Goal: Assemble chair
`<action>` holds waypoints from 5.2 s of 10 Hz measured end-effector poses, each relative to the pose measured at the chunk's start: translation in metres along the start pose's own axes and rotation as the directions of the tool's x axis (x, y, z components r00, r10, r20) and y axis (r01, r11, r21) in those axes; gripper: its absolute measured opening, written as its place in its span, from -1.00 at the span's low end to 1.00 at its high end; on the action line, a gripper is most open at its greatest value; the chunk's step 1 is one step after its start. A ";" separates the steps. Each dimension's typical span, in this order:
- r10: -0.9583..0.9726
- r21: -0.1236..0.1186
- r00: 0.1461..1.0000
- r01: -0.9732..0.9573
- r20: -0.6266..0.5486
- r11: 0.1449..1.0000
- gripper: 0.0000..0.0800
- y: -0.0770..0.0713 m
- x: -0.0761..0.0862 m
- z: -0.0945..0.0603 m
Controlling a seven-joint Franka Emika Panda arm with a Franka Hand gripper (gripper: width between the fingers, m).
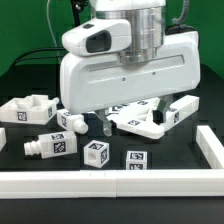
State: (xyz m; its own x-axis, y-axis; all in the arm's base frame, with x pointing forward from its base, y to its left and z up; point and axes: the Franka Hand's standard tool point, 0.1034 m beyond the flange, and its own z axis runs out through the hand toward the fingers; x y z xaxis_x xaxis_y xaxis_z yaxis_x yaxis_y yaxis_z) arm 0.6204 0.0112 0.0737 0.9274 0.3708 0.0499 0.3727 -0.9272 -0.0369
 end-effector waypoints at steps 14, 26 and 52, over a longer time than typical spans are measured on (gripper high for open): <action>0.190 0.020 0.981 -0.191 0.037 0.981 0.09 0.005 0.011 0.064; 0.276 0.019 0.961 -0.276 0.003 0.961 -0.30 0.003 -0.064 0.003; 0.553 -0.044 0.833 -0.553 0.001 0.832 0.60 -0.013 -0.240 0.058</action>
Offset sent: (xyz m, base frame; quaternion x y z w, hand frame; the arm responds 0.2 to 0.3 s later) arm 0.0212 -0.0190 -0.0244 0.0093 -0.1121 0.1449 0.9830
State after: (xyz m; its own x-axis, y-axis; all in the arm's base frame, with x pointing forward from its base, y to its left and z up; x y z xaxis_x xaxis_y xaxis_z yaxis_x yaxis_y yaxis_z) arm 0.3952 -0.0623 0.0046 0.9788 -0.2040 0.0202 -0.2037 -0.9789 -0.0140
